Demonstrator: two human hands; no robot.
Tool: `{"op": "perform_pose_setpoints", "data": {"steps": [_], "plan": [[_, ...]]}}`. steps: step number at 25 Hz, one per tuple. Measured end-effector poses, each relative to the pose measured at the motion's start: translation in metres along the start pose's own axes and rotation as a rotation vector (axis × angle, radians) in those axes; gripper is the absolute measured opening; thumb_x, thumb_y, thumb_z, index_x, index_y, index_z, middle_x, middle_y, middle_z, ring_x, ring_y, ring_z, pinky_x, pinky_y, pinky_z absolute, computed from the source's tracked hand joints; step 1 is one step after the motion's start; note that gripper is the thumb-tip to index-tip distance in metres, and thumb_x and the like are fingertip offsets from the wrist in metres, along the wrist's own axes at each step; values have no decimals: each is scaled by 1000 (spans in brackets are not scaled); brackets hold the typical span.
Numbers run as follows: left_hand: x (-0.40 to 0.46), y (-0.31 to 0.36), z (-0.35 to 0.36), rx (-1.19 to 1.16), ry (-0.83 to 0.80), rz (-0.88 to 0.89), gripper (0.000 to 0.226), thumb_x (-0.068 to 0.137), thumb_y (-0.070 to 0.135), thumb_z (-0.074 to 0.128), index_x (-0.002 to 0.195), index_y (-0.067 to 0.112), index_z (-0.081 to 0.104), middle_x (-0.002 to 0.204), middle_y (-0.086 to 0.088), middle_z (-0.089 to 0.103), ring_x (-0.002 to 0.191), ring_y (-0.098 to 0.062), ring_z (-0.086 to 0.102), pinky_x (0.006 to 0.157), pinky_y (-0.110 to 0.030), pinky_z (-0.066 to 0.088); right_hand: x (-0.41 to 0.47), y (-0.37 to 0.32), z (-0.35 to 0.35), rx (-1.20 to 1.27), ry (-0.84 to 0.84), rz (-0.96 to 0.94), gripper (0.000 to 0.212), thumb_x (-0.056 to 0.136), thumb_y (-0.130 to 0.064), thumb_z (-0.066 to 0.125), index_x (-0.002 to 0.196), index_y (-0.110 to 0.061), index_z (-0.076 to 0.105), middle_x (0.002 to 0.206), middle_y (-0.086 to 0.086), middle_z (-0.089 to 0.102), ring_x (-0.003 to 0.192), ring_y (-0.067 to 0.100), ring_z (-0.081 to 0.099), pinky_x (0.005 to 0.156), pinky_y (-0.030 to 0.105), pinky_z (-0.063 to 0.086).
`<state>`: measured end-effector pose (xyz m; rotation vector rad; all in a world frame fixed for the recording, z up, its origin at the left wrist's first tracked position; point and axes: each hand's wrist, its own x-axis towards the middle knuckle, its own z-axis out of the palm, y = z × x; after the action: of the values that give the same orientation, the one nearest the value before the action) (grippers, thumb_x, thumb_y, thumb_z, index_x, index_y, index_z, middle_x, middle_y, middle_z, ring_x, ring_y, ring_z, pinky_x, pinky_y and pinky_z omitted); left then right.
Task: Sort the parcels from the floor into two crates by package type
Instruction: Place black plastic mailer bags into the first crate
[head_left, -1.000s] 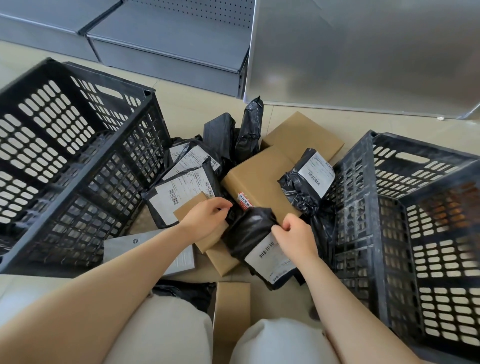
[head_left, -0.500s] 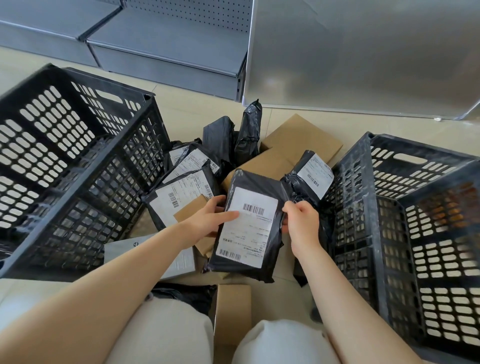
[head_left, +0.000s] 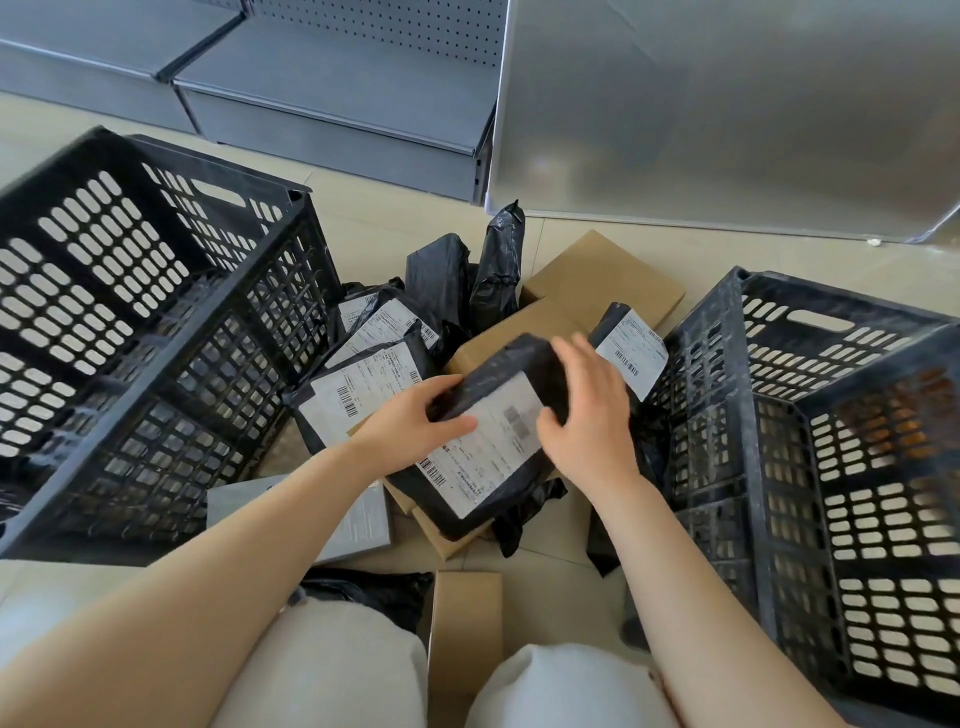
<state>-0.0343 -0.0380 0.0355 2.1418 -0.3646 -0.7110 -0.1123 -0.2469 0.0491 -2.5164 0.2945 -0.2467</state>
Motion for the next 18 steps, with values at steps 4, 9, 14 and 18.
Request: {"op": "perform_pose_setpoints", "data": {"steps": [4, 9, 14, 18], "plan": [[7, 13, -5, 432, -34, 251, 73, 87, 55, 65, 150, 33, 37, 133, 8, 57, 119, -14, 54, 98, -32, 46, 19, -23, -12, -502, -463, -217, 88, 83, -20, 63, 158, -29, 18, 167, 0, 16, 154, 27, 5, 123, 54, -5], [13, 18, -16, 642, 32, 397, 79, 82, 61, 66, 149, 30, 36, 142, 5, 53, 133, -19, 44, 116, -40, 25, 27, -24, -23, -435, -563, -36, 77, 78, -47, 77, 143, -25, 42, 131, 0, 50, 125, 24, 49, 113, 46, 34], [7, 9, -33, -67, 273, 14, 98, 85, 47, 72, 158, 24, 12, 163, 3, 20, 149, -18, 20, 121, -43, 22, 27, -10, -43, 124, -597, 427, 78, 75, -46, 84, 135, -17, 46, 126, -3, 58, 109, 18, 59, 83, 33, 51], [-3, 1, -23, -643, 56, -274, 77, 90, 50, 64, 154, 30, 26, 151, 1, 45, 131, -19, 51, 109, -46, 44, 22, -32, -30, 734, -502, 677, 34, 88, -34, 75, 116, -19, 63, 114, 0, 73, 90, 12, 68, 70, 27, 51]]}}
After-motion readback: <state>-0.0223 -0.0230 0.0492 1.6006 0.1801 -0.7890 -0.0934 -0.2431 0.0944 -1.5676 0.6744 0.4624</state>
